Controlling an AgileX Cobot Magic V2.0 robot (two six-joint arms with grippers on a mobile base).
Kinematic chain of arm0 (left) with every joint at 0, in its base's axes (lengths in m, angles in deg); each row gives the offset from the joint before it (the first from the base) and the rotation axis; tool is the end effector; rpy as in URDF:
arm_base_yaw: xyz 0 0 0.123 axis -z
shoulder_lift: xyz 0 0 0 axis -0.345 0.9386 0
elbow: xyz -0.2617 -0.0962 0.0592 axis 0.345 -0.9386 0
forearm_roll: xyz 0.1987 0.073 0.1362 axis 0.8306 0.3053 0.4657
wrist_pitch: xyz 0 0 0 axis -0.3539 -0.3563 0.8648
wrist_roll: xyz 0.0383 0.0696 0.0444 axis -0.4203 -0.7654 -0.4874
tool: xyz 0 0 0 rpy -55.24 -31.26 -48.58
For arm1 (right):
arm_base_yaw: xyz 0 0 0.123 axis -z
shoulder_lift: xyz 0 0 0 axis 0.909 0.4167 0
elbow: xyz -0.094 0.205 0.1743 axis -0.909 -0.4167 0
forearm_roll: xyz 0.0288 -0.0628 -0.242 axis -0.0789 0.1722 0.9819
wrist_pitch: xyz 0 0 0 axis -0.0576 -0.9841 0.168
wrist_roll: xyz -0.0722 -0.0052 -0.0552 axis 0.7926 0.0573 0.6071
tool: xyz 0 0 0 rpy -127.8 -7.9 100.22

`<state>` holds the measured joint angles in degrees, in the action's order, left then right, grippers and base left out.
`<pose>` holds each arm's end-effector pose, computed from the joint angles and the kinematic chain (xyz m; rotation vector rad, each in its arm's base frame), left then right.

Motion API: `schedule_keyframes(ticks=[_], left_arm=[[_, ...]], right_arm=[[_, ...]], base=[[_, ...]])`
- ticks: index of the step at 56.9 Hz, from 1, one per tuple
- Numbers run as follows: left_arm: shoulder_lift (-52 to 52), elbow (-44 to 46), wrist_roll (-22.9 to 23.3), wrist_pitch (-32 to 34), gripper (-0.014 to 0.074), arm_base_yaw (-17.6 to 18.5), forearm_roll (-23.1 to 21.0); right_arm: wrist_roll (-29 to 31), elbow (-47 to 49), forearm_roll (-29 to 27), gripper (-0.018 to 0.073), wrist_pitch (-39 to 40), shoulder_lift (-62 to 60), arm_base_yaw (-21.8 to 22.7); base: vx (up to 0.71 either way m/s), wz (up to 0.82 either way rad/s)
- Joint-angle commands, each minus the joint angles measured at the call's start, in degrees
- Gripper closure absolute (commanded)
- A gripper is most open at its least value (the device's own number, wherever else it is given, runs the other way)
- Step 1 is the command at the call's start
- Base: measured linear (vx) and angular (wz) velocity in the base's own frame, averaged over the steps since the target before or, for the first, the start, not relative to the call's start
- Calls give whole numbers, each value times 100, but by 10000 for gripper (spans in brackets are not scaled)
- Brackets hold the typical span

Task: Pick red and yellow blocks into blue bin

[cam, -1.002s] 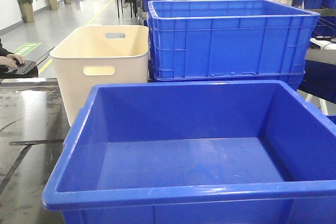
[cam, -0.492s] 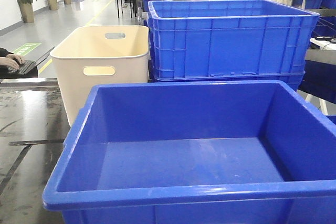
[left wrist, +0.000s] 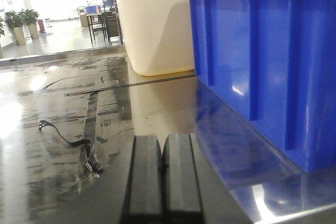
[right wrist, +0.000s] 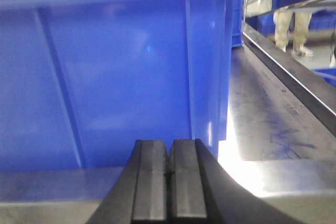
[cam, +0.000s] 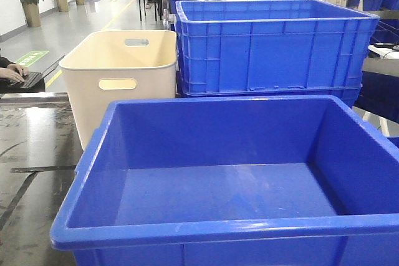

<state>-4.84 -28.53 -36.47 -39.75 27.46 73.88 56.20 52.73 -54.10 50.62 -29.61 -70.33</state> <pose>0.0562 -0.0077 0.1985 0.1592 1.5585 -0.0468 0.0577 0.0035 0.1943 -0.0104 1.6264 0.0979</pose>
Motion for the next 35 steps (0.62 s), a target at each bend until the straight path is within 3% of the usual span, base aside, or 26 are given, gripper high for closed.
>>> schedule_keyframes(ticks=[1, 35], left_arm=[[-53, 100, -1, 519, 603, 2, -37], [-45, 100, -1, 503, 603, 2, -37]], right_arm=[[-11, -59, 134, 570, 460, -132, 34], [-11, -73, 134, 570, 173, -154, 34]], base=[[0, 0], [0, 0]])
